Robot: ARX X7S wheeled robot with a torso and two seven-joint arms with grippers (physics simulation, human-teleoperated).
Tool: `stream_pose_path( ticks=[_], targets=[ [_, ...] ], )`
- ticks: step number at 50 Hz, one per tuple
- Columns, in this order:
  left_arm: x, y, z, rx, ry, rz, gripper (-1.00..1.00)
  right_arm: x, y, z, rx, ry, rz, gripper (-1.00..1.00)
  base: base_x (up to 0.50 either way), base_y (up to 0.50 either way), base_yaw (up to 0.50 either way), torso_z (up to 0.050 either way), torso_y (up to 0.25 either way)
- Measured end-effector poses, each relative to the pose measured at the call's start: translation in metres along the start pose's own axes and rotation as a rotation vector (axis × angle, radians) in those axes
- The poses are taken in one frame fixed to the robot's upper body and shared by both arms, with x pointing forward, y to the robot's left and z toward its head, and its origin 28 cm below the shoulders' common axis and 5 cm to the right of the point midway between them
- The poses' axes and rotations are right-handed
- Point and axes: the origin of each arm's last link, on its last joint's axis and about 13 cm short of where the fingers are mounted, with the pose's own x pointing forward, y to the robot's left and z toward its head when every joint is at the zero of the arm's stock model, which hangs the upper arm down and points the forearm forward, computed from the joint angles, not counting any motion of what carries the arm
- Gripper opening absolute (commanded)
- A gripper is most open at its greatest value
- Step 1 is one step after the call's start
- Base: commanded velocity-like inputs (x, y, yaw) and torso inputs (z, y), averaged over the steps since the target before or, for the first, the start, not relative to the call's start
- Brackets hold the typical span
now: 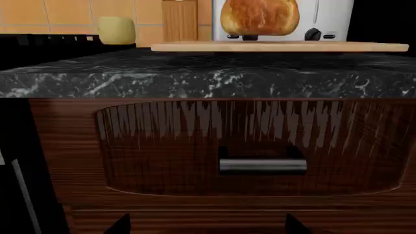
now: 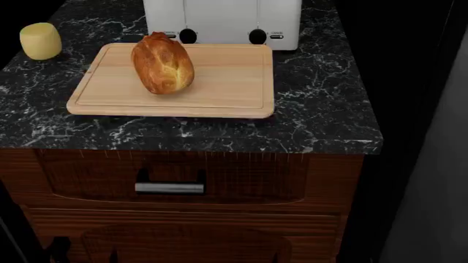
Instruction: Pick up the wedge of cheese and place it on the slice of bread to prepare a simple cheese on bread dish.
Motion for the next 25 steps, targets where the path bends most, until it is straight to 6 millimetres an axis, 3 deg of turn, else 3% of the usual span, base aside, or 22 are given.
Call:
stream_pose_path(
  ticks=[10,17,25],
  targets=[
    [0.002,0.001,0.004,-0.001,-0.007,0.001,1.0,0.002,-0.001,0.003,-0.006,-0.002,-0.002,1.0,0.0,0.0,0.0,0.002,0.0],
    [0.003,-0.001,0.009,0.015,-0.017,0.003,1.0,0.003,-0.001,0.008,-0.01,0.008,0.0,1.0,0.0,0.0,0.0,0.046,0.0],
    [0.011,-0.003,0.031,0.04,-0.044,-0.017,1.0,0.01,-0.002,0.032,-0.034,-0.001,0.011,1.0,0.0,0.0,0.0,0.05,0.0]
  ],
)
